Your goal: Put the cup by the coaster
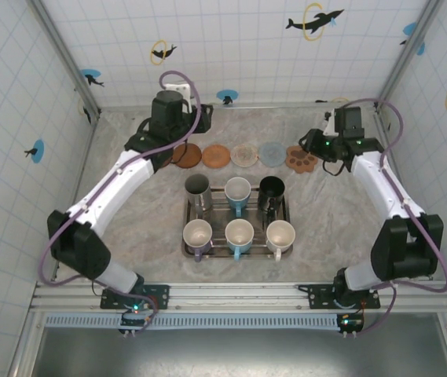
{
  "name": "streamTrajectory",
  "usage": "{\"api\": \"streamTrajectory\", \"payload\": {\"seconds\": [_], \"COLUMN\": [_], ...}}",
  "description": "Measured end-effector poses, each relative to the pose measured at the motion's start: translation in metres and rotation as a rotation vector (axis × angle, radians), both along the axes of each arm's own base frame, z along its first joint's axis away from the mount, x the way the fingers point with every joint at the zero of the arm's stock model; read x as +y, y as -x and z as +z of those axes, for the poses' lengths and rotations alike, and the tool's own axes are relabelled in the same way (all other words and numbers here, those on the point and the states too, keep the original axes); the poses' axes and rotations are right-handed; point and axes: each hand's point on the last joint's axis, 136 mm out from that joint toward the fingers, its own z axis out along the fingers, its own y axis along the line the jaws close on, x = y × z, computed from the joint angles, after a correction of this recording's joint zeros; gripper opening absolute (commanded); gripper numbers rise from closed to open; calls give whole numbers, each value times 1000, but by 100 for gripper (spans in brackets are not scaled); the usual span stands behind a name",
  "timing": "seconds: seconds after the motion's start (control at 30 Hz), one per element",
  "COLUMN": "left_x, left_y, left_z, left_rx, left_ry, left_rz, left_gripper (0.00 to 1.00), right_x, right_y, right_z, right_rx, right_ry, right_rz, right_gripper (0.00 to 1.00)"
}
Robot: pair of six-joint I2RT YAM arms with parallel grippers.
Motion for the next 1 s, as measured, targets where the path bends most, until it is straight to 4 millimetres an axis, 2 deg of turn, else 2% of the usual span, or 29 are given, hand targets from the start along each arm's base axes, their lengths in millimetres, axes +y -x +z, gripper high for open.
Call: {"api": "streamTrajectory", "payload": {"seconds": [0.13, 0.2, 0.3, 0.47, 0.63, 0.7, 0.87, 1.0], "left_x": [18, 25, 34, 44, 56, 61, 70, 76], "left_y": [9, 17, 35, 57, 68, 72, 79, 83], "left_z": [12, 10, -10, -57, -78, -79, -73, -71], "left_rx": [-39, -45, -25, 46, 67, 60, 28, 14], "left_ry": [-14, -29, -52, -122, -158, -160, -149, -148], "left_rz": [78, 110, 148, 177, 214, 229, 250, 265], "left_gripper": [59, 60, 62, 66, 69, 71, 74, 77], "right_x": [11, 15, 18, 25, 34, 37, 38, 42], "right_y": [24, 36, 49, 69, 92, 100, 119, 124], "right_z": [5, 3, -2, -3, -3, -9, -41, -59], "right_rx": [-39, -49, -53, -67, -81, -71, 5, 53], "right_ry": [40, 53, 81, 134, 178, 194, 250, 278], "right_rz": [25, 37, 51, 79, 113, 124, 141, 145], "right_gripper": [54, 54, 54, 55, 60, 60, 63, 67]}}
